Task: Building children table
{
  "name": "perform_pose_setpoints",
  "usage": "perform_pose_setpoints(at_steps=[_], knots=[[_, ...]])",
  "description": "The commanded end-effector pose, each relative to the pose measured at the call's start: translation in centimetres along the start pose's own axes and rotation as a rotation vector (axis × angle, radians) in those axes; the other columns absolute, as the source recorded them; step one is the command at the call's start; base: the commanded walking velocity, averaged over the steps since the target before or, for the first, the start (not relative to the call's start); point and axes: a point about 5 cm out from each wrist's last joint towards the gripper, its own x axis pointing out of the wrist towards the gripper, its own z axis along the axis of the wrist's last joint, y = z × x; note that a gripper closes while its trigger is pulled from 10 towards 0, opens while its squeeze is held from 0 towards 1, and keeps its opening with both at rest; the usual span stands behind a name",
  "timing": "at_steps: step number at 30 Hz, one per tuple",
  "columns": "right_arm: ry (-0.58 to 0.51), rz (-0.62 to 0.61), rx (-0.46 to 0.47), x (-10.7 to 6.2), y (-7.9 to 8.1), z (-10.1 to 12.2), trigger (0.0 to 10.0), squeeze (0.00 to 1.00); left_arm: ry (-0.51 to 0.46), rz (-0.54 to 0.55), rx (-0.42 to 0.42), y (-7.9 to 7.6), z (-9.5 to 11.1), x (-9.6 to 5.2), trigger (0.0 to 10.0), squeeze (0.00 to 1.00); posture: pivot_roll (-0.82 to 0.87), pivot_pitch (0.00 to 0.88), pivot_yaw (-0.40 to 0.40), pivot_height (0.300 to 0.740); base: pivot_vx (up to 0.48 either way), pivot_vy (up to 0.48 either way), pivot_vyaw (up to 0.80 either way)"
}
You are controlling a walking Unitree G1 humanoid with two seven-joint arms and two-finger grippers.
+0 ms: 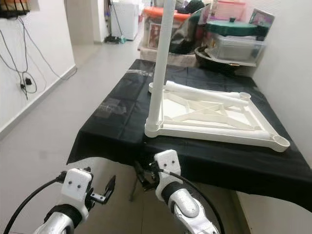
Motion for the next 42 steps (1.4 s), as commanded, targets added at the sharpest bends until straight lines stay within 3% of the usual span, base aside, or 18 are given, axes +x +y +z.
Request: perform_pose_setpoints(at_steps=[1,26,34,42], knots=[[0.016,0.000,-0.011,0.1,0.0,-0.5,10.0,0.00,0.029,0.027,-0.007,0.1,-0.6,0.2,10.0,0.00,0.08,0.000,-0.079,0.740,0.000,0.000,0.00],[0.026,-0.061,-0.002,0.3,-0.9,-0.9,10.0,0.00,0.008,0.031,0.034,0.1,-0.9,0.8,10.0,0.00,0.08,0.000,-0.069,0.740,0.000,0.000,0.00],[0.042,-0.061,-0.014,0.5,-0.9,-1.1,10.0,0.00,0.017,0.033,0.035,0.1,-1.1,0.8,10.0,0.00,0.07,0.000,-0.071,0.740,0.000,0.000,-0.80],[0.056,-0.046,-0.025,0.6,-0.8,-1.3,10.0,0.00,0.016,0.048,0.030,0.2,-1.2,0.9,10.0,0.00,0.08,0.000,-0.072,0.740,0.000,0.000,0.00]])
